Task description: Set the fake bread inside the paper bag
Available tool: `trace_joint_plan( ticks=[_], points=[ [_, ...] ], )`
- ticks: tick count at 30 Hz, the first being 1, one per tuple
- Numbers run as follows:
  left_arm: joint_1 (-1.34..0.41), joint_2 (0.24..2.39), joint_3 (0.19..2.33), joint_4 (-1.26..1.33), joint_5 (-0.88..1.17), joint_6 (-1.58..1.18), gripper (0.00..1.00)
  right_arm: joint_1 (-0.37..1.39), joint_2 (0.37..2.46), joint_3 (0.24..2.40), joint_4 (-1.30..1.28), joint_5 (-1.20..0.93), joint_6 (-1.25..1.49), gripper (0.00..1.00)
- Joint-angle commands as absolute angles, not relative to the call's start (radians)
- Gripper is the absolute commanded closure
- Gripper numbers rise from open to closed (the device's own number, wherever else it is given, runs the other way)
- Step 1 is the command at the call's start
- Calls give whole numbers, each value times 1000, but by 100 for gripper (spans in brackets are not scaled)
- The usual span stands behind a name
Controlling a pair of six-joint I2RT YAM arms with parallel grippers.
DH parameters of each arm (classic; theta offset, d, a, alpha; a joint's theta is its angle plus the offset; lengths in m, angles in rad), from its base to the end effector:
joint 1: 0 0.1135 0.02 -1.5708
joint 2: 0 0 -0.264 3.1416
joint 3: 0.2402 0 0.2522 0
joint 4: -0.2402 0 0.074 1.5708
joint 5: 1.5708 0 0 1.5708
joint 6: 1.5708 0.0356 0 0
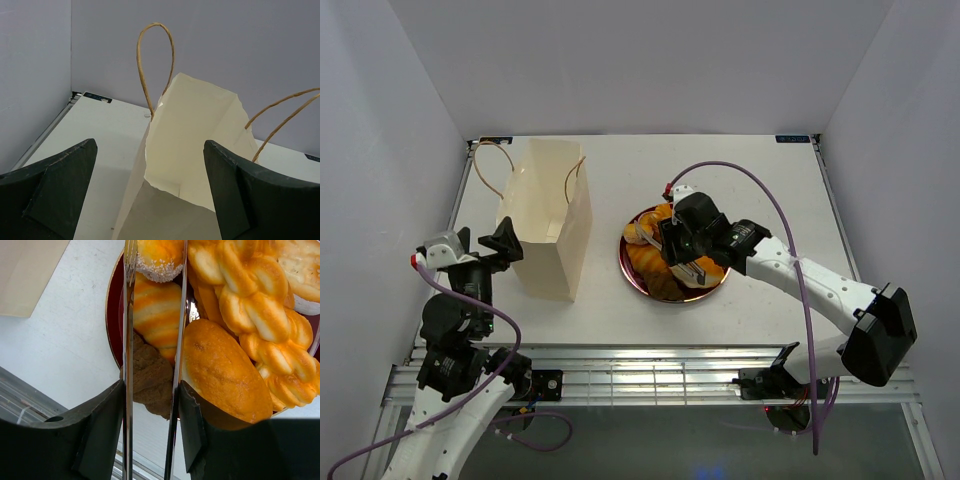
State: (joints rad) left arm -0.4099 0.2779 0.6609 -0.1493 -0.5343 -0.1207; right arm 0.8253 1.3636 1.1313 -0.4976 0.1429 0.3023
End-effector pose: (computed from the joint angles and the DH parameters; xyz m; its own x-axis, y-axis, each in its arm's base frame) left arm 0.0739 -0.0124 0.3574 0.2243 -0.2104 -0.9515 -0.0850 0.9685 -0.2342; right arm 0.2067 0.2165 0.3010 -0.6269 -0.2446 -0.7397 -0.4909 0.8613 0.1312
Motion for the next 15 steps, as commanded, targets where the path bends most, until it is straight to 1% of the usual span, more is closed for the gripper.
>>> trace_joint_plan(
  ticks=[1, 7, 9, 10, 15],
  points=[
    [-416, 270, 652, -143, -520, -121, 2, 834, 1362, 1183, -469, 146, 290, 50],
    [-416, 270, 650, -143, -518, -121, 2, 839, 1358, 1195, -492, 146, 281, 51],
    [-416, 272, 649, -143, -518, -121, 2, 839, 1351, 1196, -494, 144, 279, 55],
    [-416, 273, 649, -143, -518, -121, 2, 839, 1350, 1201, -497, 143, 279, 55],
    [-417, 275, 649, -143, -520, -117, 2, 841, 1342, 1207, -505, 138, 279, 55]
  ],
)
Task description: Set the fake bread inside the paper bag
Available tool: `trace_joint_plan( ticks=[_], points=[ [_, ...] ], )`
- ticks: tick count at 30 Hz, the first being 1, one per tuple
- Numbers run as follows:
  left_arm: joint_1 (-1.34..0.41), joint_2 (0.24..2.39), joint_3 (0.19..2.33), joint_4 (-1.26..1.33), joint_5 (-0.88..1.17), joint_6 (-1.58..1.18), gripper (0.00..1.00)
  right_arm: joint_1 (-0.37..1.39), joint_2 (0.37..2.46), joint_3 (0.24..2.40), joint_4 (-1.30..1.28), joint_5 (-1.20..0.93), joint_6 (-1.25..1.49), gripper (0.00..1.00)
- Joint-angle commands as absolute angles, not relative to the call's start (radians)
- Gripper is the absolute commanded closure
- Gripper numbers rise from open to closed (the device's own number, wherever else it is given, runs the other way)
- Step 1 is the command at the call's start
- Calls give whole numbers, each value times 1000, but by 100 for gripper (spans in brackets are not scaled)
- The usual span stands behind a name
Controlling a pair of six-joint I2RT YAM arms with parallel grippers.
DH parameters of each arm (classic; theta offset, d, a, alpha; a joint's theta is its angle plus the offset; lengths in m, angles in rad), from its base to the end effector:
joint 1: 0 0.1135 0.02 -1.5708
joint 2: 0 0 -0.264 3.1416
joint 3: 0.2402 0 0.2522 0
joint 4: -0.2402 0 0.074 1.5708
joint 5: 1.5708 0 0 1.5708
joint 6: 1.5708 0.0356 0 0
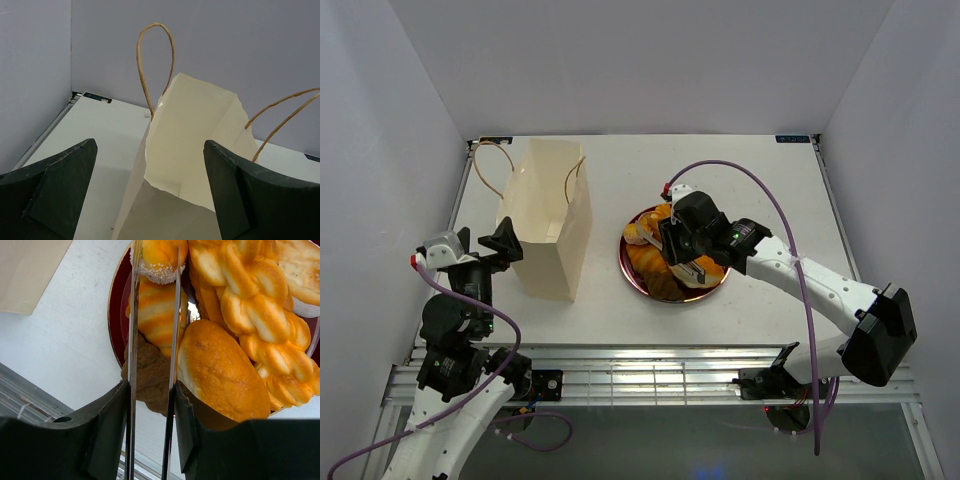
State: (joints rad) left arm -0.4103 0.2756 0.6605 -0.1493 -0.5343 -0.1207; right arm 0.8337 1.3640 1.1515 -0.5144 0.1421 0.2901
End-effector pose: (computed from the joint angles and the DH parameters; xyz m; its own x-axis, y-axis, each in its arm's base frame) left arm 0.0735 -0.0122 0.3573 0.2258 -0.2112 -0.9510 -0.0842 0.9683 -0.2351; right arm 0.2051 0.2184 0.3063 -0.6173 -0.2587 -0.7429 -0.5064 0.8534 0.1236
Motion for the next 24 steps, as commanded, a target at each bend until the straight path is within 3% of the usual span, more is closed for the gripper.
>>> trace_joint_plan(
  ticks=[1, 8, 24],
  points=[
    [-417, 275, 649, -141, -519, -117, 2, 839, 1342, 1209, -506, 138, 279, 56],
    [-417, 276, 647, -141, -518, -117, 2, 839, 1330, 1229, -525, 132, 279, 67],
    [-417, 261, 647, -140, -531, -117, 2, 841, 1275, 1292, -578, 121, 270, 73]
  ],
)
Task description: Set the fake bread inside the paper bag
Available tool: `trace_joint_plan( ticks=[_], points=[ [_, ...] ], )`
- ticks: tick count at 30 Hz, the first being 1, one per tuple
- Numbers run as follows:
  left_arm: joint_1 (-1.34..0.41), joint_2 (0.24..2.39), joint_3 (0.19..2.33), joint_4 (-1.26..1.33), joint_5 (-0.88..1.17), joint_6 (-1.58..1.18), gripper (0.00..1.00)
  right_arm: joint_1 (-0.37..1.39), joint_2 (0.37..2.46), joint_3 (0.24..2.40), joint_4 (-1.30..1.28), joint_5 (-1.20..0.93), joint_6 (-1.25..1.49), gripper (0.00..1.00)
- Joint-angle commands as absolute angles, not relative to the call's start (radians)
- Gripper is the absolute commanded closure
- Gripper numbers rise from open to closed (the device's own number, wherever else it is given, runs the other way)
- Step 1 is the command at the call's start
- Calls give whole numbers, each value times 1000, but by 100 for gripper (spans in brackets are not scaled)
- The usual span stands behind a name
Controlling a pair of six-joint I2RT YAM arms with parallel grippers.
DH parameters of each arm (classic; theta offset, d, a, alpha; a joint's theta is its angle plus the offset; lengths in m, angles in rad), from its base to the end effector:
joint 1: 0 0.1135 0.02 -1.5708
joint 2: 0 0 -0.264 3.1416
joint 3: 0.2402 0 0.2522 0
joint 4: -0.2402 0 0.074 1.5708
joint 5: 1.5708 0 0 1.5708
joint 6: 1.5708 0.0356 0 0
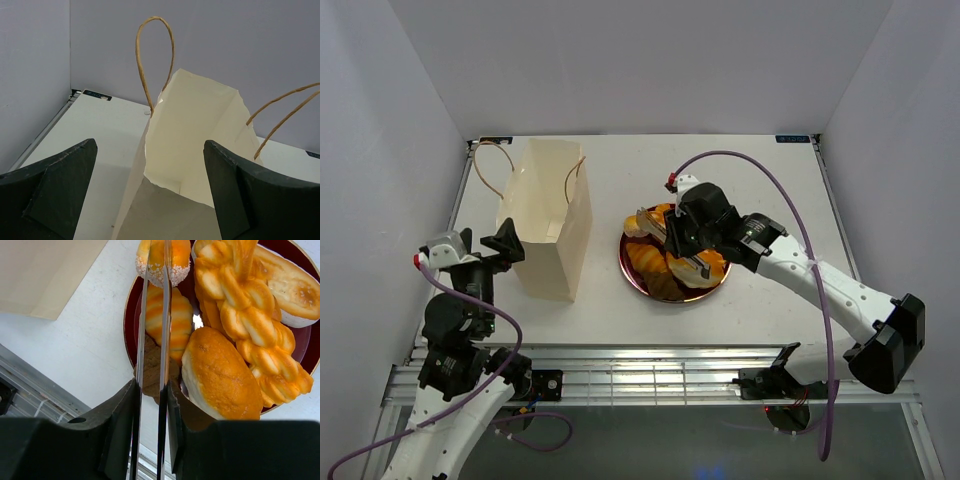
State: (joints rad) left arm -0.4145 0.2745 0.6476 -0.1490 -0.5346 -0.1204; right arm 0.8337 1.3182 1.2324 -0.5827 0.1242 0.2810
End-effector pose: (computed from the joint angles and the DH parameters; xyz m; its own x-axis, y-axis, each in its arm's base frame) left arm 0.0752 -0.0133 0.3535 0.2149 -0.2075 -0.9543 -0.0829 0.9698 -0.2295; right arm 0.1975 0.2110 0.3401 -0.5859 -0.2360 -0.7753 -0.5276 0.8372 0.1439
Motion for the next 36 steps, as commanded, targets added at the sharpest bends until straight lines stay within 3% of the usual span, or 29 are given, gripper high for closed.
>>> trace_joint_plan(
  ticks=[1, 18, 25, 36],
  points=[
    [-417, 256, 647, -137, -534, -118, 2, 839, 1266, 1296, -583, 123, 270, 72],
    [-417, 233, 632, -124, -577, -115, 2, 841, 1210, 1591, -683, 167, 198, 73],
    [-419, 239, 630, -124, -597, -115, 2, 841, 1316, 1845, -753, 209, 109, 73],
    [-419, 248, 620, -115, -603, -114, 2, 844, 1483, 2120, -719, 81, 72, 72]
  ],
)
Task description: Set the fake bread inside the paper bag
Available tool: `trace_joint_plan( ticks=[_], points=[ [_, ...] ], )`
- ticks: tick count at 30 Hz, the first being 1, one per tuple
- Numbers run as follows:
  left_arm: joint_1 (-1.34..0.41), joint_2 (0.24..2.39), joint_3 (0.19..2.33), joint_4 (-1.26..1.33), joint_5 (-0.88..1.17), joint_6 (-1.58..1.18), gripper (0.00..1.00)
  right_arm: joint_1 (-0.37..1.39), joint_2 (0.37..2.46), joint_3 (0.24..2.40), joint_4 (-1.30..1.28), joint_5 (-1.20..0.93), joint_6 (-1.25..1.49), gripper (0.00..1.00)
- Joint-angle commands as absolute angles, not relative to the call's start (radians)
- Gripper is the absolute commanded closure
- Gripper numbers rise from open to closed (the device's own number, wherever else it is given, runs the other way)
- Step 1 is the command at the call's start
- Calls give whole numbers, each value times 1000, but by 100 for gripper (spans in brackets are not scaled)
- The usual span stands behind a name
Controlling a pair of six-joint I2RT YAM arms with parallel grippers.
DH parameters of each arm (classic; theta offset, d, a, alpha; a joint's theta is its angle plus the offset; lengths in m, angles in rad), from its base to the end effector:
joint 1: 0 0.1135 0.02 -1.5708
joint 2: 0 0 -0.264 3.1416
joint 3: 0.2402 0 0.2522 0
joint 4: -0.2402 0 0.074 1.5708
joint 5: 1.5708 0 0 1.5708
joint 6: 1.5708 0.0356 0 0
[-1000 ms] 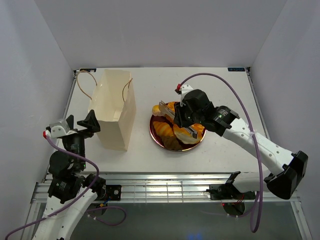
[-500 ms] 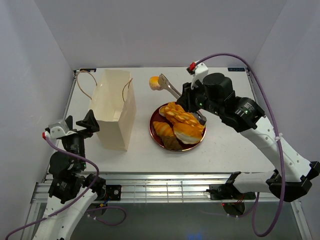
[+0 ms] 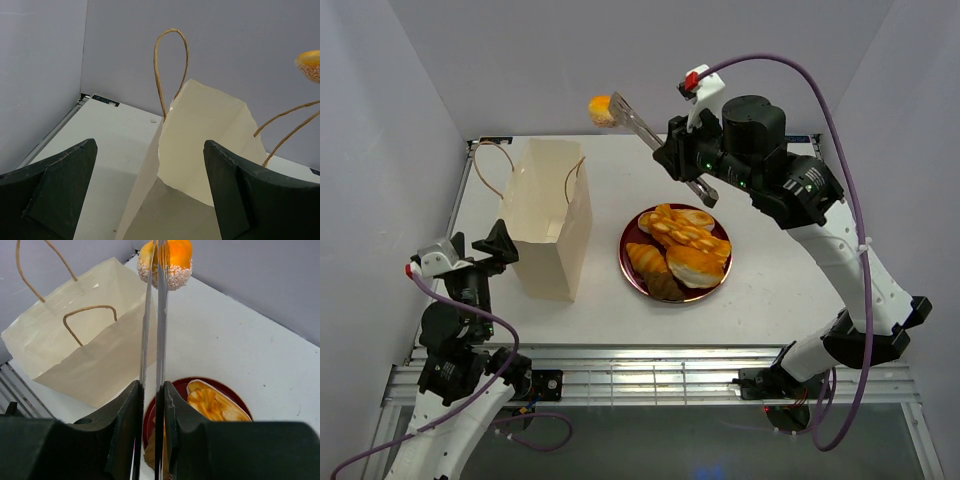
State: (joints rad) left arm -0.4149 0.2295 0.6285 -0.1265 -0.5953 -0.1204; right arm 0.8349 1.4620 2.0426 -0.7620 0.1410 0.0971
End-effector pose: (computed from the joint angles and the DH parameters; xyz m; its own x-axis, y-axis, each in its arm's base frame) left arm 0.0675 -0.0079 0.3519 0.2638 -0.2249 -0.9380 -0.1297 0.9553 -0.2655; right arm 0.1854 0.1973 0.5408 -0.1827 -0.0587 -0.9814 -0.6263 0.7764 0.0701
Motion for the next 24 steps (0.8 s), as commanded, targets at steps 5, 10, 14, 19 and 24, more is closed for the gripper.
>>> trace_joint_plan(
  ticks=[5, 10, 14, 19, 24],
  points=[
    [-419, 252, 617, -110, -601, -117, 2, 865, 1517, 2134, -663, 11, 61, 71],
    [-419, 255, 615, -109, -594, -117, 2, 893, 1532, 2109, -615, -52, 57, 70],
    [-419, 256, 615, -109, -591, -118, 2, 919, 1545, 2068, -588, -46, 55, 69],
    [-419, 259, 612, -104, -584, -120, 2, 933, 1569, 2042, -578, -43, 54, 68],
    [-422, 262, 614, -106, -580, -118, 2, 939, 1577, 2000, -534, -52, 69, 55]
  ],
)
